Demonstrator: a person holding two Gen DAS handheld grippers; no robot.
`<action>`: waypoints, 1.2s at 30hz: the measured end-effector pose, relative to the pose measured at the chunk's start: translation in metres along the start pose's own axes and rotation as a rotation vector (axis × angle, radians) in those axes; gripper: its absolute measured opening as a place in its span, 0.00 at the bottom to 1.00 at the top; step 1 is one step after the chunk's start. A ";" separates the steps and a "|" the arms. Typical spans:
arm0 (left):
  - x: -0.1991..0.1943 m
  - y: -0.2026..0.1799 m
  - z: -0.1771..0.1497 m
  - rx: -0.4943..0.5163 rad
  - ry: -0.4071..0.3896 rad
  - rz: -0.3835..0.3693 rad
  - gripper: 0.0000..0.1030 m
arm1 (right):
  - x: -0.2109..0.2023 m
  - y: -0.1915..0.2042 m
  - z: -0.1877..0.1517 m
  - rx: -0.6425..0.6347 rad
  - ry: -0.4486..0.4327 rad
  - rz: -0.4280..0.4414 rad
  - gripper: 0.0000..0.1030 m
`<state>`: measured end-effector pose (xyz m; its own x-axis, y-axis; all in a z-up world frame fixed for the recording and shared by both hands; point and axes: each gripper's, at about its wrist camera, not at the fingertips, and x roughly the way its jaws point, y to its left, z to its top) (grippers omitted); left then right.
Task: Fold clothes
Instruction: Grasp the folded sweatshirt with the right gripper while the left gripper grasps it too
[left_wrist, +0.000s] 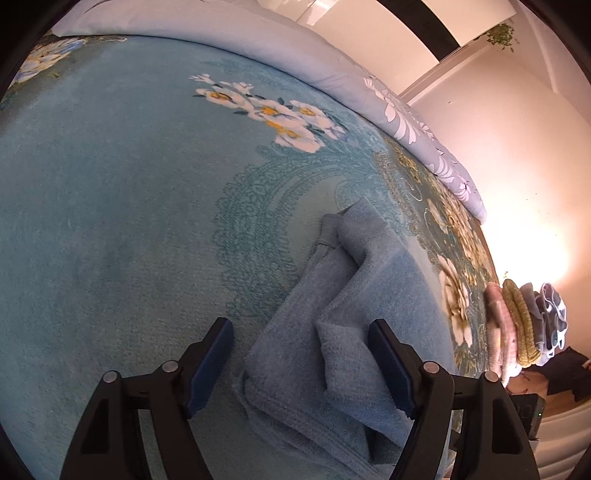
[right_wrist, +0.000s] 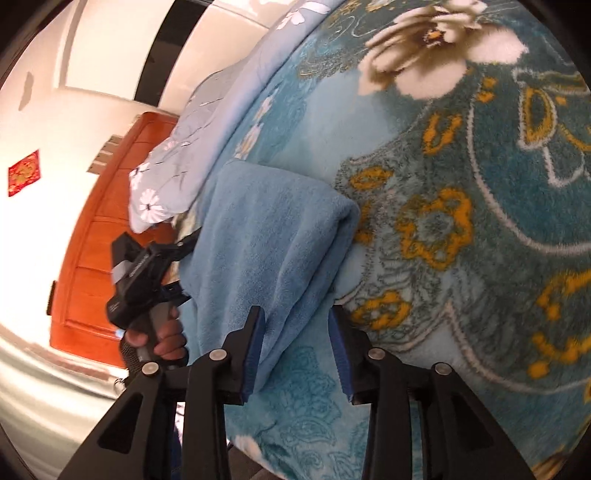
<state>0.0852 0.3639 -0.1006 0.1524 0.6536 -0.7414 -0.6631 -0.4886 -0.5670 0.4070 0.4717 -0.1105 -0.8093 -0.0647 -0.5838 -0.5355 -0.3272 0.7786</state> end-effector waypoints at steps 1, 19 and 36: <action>0.000 -0.001 -0.001 0.000 -0.005 -0.007 0.75 | 0.002 0.003 -0.001 0.020 -0.016 -0.008 0.36; -0.041 -0.016 -0.067 -0.066 0.002 -0.156 0.23 | -0.016 0.023 0.027 -0.118 -0.018 0.018 0.09; -0.065 -0.033 -0.090 0.077 -0.061 -0.053 0.68 | -0.029 -0.023 0.024 -0.094 -0.003 -0.025 0.26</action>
<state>0.1631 0.2854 -0.0666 0.1459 0.7125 -0.6863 -0.7099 -0.4078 -0.5742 0.4368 0.5037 -0.1054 -0.7966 -0.0527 -0.6023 -0.5309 -0.4156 0.7385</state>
